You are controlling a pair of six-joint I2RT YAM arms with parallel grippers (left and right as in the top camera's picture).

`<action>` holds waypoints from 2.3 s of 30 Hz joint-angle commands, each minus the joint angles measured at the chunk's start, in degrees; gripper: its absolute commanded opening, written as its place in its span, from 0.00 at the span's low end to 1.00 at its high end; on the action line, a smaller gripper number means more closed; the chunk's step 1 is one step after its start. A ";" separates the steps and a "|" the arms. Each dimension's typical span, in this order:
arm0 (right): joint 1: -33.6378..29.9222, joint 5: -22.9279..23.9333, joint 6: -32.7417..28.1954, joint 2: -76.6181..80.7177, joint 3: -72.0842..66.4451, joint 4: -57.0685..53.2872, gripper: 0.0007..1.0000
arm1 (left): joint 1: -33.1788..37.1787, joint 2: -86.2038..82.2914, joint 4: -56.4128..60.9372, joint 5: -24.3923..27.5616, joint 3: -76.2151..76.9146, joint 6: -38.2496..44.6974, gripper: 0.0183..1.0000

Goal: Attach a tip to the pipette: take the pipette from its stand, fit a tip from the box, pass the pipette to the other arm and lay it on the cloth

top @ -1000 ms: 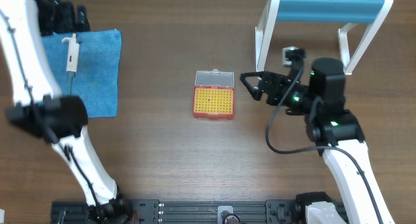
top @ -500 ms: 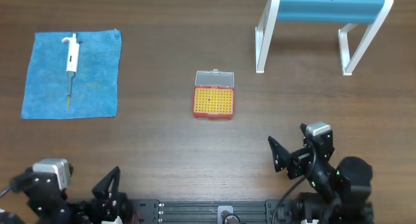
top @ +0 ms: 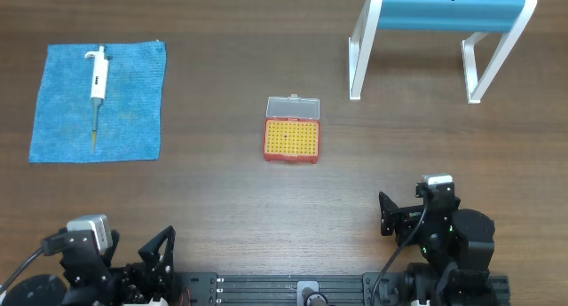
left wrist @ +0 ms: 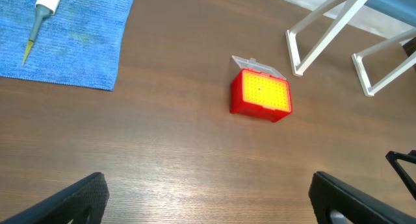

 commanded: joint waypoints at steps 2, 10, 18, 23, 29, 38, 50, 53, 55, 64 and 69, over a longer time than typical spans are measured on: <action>-0.28 0.90 -0.81 -0.57 -0.26 0.04 0.93 | -1.09 -8.17 25.86 -6.23 -16.94 4.24 1.00; -0.28 0.90 -0.81 -0.57 -0.26 0.04 0.93 | 0.96 -19.23 86.77 -5.75 -61.55 7.69 1.00; -0.28 0.90 -0.81 -0.57 -0.26 0.04 0.93 | 1.27 -19.21 79.97 -5.99 -67.49 7.69 1.00; -0.28 0.90 -0.79 -0.57 -0.26 0.04 0.93 | 1.27 -19.19 79.97 -5.99 -67.49 7.69 1.00; -0.28 0.90 -0.79 -0.57 -0.26 0.04 0.93 | 1.27 -19.19 79.97 -5.99 -67.49 7.69 1.00; 5.03 8.90 -3.39 -9.33 -5.44 14.69 0.93 | 1.27 -19.19 79.97 -5.99 -67.49 7.69 1.00; 7.23 13.35 -3.39 -10.12 -24.46 47.63 0.93 | 1.27 -19.21 79.97 -5.99 -67.49 7.69 1.00; 7.21 13.35 -3.37 -10.12 -24.46 47.63 0.93 | 1.27 -19.21 79.97 -5.99 -67.49 7.69 1.00; 7.21 13.35 -3.39 -10.12 -24.46 47.63 0.93 | 1.27 -19.21 79.97 -5.99 -67.49 7.69 1.00; 7.23 13.35 -3.39 -10.16 -24.46 47.67 0.93 | 1.27 -19.21 79.97 -5.99 -67.49 7.69 1.00; 7.23 13.35 -3.39 -10.12 -24.46 47.63 0.93 | 1.27 -19.21 79.97 -5.99 -67.49 7.69 1.00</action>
